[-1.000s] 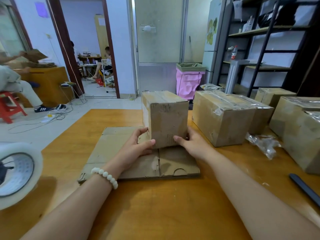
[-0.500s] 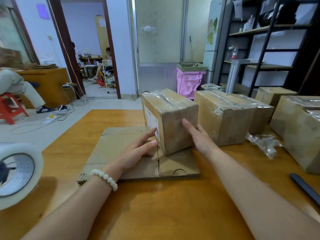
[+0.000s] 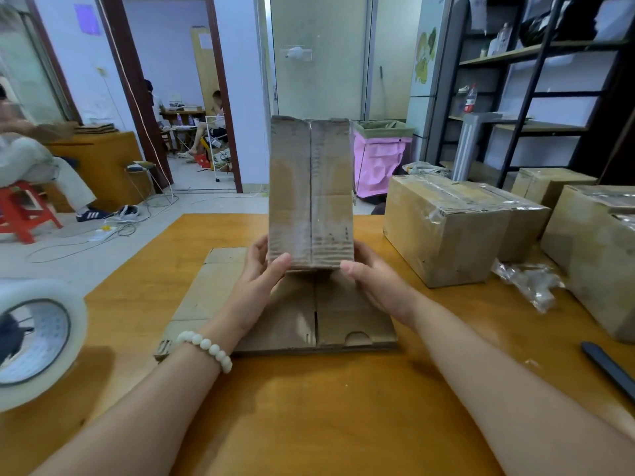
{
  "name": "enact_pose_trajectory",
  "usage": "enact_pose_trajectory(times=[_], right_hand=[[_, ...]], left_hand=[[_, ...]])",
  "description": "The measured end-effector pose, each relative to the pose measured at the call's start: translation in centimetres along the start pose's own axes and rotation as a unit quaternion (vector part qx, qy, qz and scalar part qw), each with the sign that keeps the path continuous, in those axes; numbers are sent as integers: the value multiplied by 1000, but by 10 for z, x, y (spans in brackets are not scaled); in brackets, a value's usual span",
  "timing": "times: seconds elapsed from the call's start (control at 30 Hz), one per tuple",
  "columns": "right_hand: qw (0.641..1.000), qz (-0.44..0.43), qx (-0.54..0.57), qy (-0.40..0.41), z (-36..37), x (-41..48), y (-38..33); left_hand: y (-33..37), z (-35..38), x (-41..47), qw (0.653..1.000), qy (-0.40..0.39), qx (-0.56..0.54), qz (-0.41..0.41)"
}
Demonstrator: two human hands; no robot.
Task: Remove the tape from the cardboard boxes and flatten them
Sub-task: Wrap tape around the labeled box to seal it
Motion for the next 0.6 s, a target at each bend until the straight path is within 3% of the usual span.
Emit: enact_pose_trajectory(times=[0.27,0.5,0.6], right_hand=[[994,-47,-34,91,-6,5,-3],[982,-99,-101,124,-6,4,-7],[980,-111,-117,116,-2,4,-7]], left_hand=[[-1,2,-2,996,-3,89,3],[3,-1,-3,997,74,13,-34],[2,-7,-2,994,99,29,-35]])
Point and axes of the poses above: each hand's wrist, its own x-axis towards the middle knuckle, its own z-axis out of the palm, y = z × x, the point moved 6 cm from there along x, towards the middle knuckle, and after that the axes turned 7 degrees about y, right-handed, at the moved point
